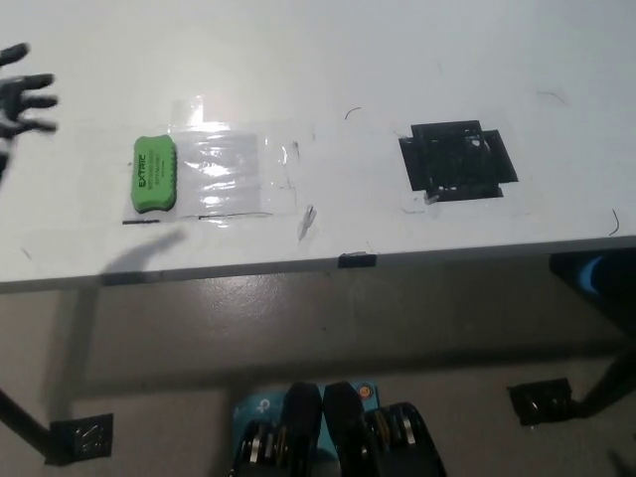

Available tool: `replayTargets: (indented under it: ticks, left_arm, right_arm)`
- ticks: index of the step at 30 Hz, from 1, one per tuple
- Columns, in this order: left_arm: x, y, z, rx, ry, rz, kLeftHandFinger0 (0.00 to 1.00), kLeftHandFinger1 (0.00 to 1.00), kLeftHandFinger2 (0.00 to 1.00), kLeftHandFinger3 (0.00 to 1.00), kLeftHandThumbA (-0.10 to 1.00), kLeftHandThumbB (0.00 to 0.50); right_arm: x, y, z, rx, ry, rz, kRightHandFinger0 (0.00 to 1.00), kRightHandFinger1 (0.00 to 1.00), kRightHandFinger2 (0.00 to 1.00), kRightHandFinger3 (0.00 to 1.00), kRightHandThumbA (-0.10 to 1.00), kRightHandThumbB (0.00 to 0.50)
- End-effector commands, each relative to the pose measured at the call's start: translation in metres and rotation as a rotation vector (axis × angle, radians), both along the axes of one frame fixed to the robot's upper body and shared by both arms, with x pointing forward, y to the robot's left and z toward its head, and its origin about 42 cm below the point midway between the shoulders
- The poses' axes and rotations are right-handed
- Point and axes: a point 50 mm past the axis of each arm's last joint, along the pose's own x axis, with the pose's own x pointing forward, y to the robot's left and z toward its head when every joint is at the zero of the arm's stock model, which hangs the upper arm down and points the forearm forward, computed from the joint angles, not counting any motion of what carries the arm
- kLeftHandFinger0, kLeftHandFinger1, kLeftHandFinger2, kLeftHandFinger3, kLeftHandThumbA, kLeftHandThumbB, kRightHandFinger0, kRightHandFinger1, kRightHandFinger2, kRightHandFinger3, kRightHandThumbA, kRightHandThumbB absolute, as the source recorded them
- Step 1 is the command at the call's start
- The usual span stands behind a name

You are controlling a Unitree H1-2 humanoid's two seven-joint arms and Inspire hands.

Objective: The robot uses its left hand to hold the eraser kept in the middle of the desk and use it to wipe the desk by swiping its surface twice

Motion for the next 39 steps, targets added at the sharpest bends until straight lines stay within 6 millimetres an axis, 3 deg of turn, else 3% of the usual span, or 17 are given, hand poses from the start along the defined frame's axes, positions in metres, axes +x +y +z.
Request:
replayTargets:
  ticks: [1,4,5,8,9,10,12,14,15,17,22,24,26,28,31,34,39]
  left_arm:
    - [0.037,-0.008,0.027,0.463,-0.160,0.144,0.87,0.86,0.87,0.91,0.89,0.007]
    - [0.055,-0.013,0.029,0.537,-0.172,0.144,0.86,0.88,0.90,0.92,0.84,0.020]
    - [0.068,-0.018,0.033,0.625,-0.169,0.145,0.72,0.81,0.89,0.92,0.76,0.007]
    - [0.086,-0.025,0.042,0.741,-0.168,0.140,0.66,0.79,0.90,0.96,0.74,0.005]
    - [0.096,-0.028,0.047,0.808,-0.170,0.147,0.70,0.82,0.92,0.99,0.80,0.020]
    - [0.100,-0.031,0.052,0.859,-0.162,0.146,0.86,0.96,1.00,1.00,0.81,0.006]
    - [0.104,-0.034,0.053,0.909,-0.164,0.150,0.98,1.00,1.00,1.00,0.79,0.004]
    - [0.109,-0.039,0.055,0.981,-0.162,0.152,1.00,1.00,1.00,1.00,0.79,0.002]
    - [0.111,-0.041,0.056,1.035,-0.151,0.148,1.00,1.00,1.00,1.00,0.88,0.009]
    - [0.122,-0.045,0.058,1.235,-0.103,0.172,1.00,1.00,1.00,1.00,1.00,0.108]
    - [0.137,-0.047,0.064,1.500,-0.048,0.273,1.00,1.00,1.00,1.00,1.00,0.307]
    - [0.143,-0.050,0.070,1.565,0.001,0.298,1.00,1.00,1.00,1.00,1.00,0.357]
    - [0.148,-0.051,0.070,1.568,0.050,0.296,1.00,1.00,1.00,1.00,1.00,0.387]
    - [0.150,-0.050,0.061,1.584,0.059,0.303,1.00,1.00,1.00,1.00,1.00,0.409]
    - [0.157,-0.046,0.038,1.689,0.142,0.313,1.00,1.00,1.00,1.00,1.00,0.485]
    - [0.163,-0.040,0.019,1.822,0.146,0.362,1.00,1.00,1.00,1.00,1.00,0.500]
    - [0.173,-0.021,0.022,1.947,0.154,0.434,1.00,1.00,1.00,1.00,1.00,0.500]
  right_arm:
    - [0.006,-0.009,0.020,-0.052,-0.056,0.014,0.00,0.06,0.15,0.52,1.00,0.317]
    - [0.005,-0.009,0.019,-0.055,-0.046,0.016,0.00,0.08,0.16,0.54,1.00,0.291]
    - [0.005,-0.009,0.019,-0.064,-0.052,0.019,0.00,0.05,0.14,0.54,1.00,0.258]
    - [0.000,-0.012,0.018,-0.050,-0.049,0.017,0.00,0.02,0.09,0.52,1.00,0.234]
    - [0.000,-0.012,0.017,-0.050,-0.047,0.021,0.00,0.01,0.09,0.52,1.00,0.220]
    - [-0.001,-0.013,0.017,-0.043,-0.038,0.022,0.00,0.00,0.07,0.51,1.00,0.223]
    - [-0.004,-0.013,0.017,-0.050,-0.028,0.019,0.00,0.00,0.06,0.50,1.00,0.226]
    - [-0.007,-0.014,0.017,-0.052,-0.029,0.013,0.00,0.00,0.04,0.49,1.00,0.211]
    - [-0.008,-0.014,0.018,-0.053,-0.026,0.013,0.00,0.00,0.04,0.49,1.00,0.202]
    - [-0.009,-0.016,0.017,-0.067,-0.028,0.020,0.00,0.00,0.01,0.51,1.00,0.186]
    - [-0.006,-0.017,0.021,-0.049,-0.039,0.020,0.00,0.00,0.00,0.47,1.00,0.190]
    - [-0.006,-0.018,0.022,-0.050,-0.035,0.024,0.00,0.00,0.00,0.46,1.00,0.262]
    - [-0.006,-0.018,0.022,-0.045,-0.028,0.022,0.00,0.00,0.00,0.43,1.00,0.308]
    - [-0.006,-0.016,0.021,-0.042,-0.029,0.024,0.00,0.00,0.00,0.43,1.00,0.318]
    - [-0.009,-0.012,0.019,-0.038,-0.025,0.033,0.00,0.00,0.00,0.43,1.00,0.283]
    - [-0.012,-0.011,0.017,-0.011,-0.031,0.025,0.00,0.00,0.00,0.44,1.00,0.262]
    - [-0.020,-0.012,0.014,0.030,-0.024,-0.002,0.00,0.00,0.00,0.45,1.00,0.218]
